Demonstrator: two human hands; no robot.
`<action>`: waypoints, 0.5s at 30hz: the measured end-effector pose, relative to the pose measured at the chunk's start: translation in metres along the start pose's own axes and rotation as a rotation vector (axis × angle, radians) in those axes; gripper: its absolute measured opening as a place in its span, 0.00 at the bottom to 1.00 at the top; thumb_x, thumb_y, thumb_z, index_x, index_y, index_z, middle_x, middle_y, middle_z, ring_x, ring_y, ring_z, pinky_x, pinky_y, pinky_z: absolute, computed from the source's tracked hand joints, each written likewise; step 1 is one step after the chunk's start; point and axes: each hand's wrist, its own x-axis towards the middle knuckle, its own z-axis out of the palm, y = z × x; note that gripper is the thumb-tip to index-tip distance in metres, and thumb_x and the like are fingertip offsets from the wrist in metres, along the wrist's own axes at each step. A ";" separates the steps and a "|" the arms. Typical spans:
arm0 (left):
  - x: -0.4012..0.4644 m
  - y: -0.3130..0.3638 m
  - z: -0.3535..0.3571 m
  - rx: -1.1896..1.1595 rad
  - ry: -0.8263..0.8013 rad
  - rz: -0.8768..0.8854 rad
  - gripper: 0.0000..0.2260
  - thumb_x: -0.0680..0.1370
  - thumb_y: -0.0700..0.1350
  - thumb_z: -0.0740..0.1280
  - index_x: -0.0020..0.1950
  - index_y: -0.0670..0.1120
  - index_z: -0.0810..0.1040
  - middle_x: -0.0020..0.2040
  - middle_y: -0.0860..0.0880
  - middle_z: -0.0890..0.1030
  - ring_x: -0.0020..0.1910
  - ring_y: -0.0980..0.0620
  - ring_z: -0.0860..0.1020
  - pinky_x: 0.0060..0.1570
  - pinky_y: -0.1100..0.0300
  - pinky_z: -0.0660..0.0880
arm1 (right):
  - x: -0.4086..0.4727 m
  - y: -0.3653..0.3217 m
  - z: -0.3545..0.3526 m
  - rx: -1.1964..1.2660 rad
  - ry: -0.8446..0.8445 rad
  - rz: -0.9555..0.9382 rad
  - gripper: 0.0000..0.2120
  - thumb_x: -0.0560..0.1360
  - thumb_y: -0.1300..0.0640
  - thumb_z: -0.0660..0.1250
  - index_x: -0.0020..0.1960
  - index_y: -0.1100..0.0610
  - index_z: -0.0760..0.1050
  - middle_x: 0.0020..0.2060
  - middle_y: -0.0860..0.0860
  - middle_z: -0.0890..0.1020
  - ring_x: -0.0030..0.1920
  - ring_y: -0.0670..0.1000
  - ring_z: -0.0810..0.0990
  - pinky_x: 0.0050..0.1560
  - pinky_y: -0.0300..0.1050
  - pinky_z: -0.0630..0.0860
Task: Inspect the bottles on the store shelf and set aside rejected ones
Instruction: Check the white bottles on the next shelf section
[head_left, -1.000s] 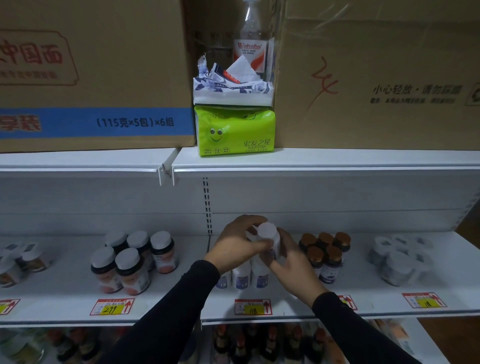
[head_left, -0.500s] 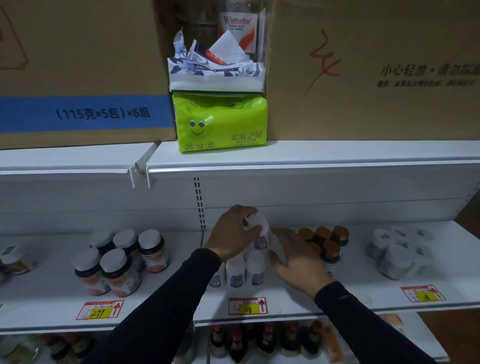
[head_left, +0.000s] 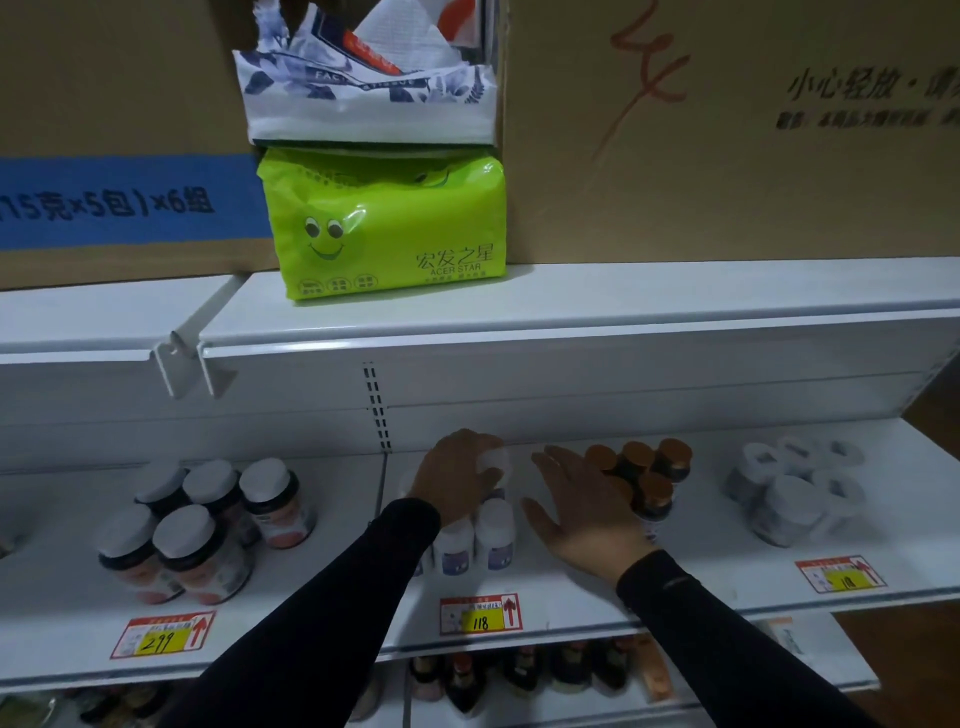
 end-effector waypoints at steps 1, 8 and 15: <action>0.001 -0.002 0.002 0.018 -0.021 -0.015 0.19 0.77 0.46 0.68 0.68 0.48 0.74 0.64 0.44 0.76 0.62 0.45 0.74 0.63 0.54 0.69 | 0.000 0.000 0.000 0.006 -0.001 0.009 0.33 0.79 0.40 0.52 0.78 0.56 0.56 0.77 0.55 0.61 0.76 0.54 0.59 0.74 0.44 0.55; 0.007 -0.008 0.006 0.087 -0.136 -0.034 0.19 0.76 0.50 0.68 0.67 0.52 0.75 0.63 0.47 0.77 0.62 0.46 0.75 0.61 0.56 0.70 | 0.002 0.000 0.000 -0.005 0.005 0.012 0.30 0.81 0.43 0.57 0.78 0.56 0.57 0.76 0.55 0.61 0.76 0.55 0.60 0.73 0.44 0.57; 0.004 -0.008 0.000 0.003 -0.075 -0.028 0.16 0.79 0.47 0.66 0.67 0.51 0.76 0.64 0.49 0.77 0.62 0.51 0.75 0.58 0.67 0.65 | 0.001 -0.003 -0.003 -0.015 -0.021 0.024 0.30 0.82 0.42 0.54 0.79 0.54 0.54 0.77 0.52 0.59 0.77 0.52 0.57 0.73 0.41 0.54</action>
